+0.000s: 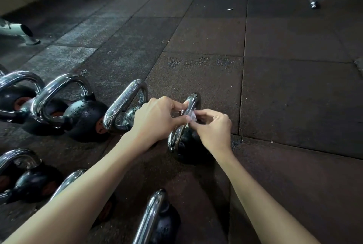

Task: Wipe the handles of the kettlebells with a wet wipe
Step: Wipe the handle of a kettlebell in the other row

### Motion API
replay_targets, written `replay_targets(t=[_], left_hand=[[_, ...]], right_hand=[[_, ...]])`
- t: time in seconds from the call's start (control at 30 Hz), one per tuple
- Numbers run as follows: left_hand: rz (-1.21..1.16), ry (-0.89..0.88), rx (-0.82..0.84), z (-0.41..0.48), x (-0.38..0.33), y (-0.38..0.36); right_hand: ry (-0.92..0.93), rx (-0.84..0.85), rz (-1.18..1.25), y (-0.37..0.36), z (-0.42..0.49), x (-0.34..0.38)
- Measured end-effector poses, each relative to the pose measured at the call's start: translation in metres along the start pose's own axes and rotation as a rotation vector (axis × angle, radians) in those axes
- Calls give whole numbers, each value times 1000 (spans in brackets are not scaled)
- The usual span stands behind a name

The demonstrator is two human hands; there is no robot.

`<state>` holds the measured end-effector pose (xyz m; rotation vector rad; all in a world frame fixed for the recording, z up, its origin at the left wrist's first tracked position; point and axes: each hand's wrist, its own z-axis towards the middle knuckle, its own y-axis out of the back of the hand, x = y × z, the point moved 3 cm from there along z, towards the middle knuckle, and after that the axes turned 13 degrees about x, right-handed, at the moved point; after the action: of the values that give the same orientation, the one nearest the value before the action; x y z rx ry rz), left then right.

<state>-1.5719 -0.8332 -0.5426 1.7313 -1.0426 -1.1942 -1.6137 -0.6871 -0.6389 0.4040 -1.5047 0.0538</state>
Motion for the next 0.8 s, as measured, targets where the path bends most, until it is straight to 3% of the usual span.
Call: replay_targets(t=[0.1,0.37,0.67,0.8], left_hand=[[4,1,18,1,2,0],[-39,5,37,2,5,-1],[-32,20,6,1,6,-4],[-44,19,-3,-1,7,-5]], right_hand=[[-14,3,50,2,11,0],[-151,297,375,-12,-14,-12],[-107,530,256,-13,-12,-26],[-11,575,36,-11,-6,-23]])
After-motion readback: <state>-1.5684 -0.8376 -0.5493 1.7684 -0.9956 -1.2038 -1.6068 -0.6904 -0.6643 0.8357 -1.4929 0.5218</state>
